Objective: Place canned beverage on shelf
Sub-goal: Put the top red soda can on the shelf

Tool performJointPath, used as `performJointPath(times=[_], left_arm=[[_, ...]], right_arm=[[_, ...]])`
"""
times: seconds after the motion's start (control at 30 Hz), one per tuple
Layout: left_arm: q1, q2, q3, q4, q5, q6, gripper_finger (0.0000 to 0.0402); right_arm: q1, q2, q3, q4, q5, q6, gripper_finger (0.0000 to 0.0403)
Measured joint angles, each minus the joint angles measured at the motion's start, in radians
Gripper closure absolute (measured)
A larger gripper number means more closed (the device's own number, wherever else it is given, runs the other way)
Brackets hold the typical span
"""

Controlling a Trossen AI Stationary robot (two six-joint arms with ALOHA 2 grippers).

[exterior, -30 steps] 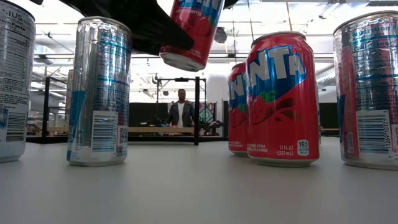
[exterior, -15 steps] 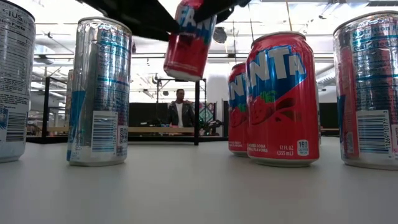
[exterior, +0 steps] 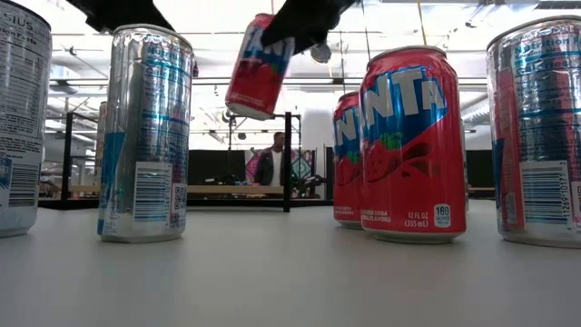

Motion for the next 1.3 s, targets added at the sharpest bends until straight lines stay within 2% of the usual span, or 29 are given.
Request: performJointPath(times=[0.17,0.33,0.43,0.53,0.7,0.77,0.93,1.07,1.23,1.3], left_arm=[[-0.028,-0.004,0.0,-0.121,-0.063,-0.057,0.0098],[-0.014,-0.004,-0.001,-0.314,-0.091,-0.157,0.011],[-0.014,-0.023,-0.015,-0.358,-0.102,-0.153,0.0119],[-0.005,-0.088,-0.065,-0.29,-0.098,-0.06,0.0134],[0.027,-0.247,-0.165,-0.034,0.135,0.13,0.0169],[0.026,-0.311,-0.207,0.064,0.185,0.17,0.0183],[0.011,-0.455,-0.338,0.219,0.19,0.177,0.0217],[0.0,-0.523,-0.44,0.354,0.185,0.179,0.0237],[-0.026,-0.549,-0.479,0.371,0.184,0.159,0.0251],[-0.039,-0.552,-0.487,0.381,0.163,0.185,0.0251]], right_arm=[[-0.091,0.016,0.003,0.102,-0.014,-0.009,0.019],[-0.206,0.033,0.075,0.081,-0.055,-0.03,0.019],[-0.271,0.056,0.146,0.043,-0.129,-0.064,0.019],[-0.323,0.093,0.216,0.006,-0.182,-0.076,0.019],[-0.361,0.147,0.253,-0.005,-0.267,-0.106,0.019],[-0.364,0.163,0.264,-0.005,-0.291,-0.122,0.019],[-0.379,0.217,0.355,-0.013,-0.298,-0.13,0.019],[-0.404,0.291,0.554,-0.13,-0.314,-0.16,0.019],[-0.439,0.43,0.83,-0.309,-0.376,-0.191,0.019],[-0.454,0.485,0.9,-0.333,-0.393,-0.217,0.019]])
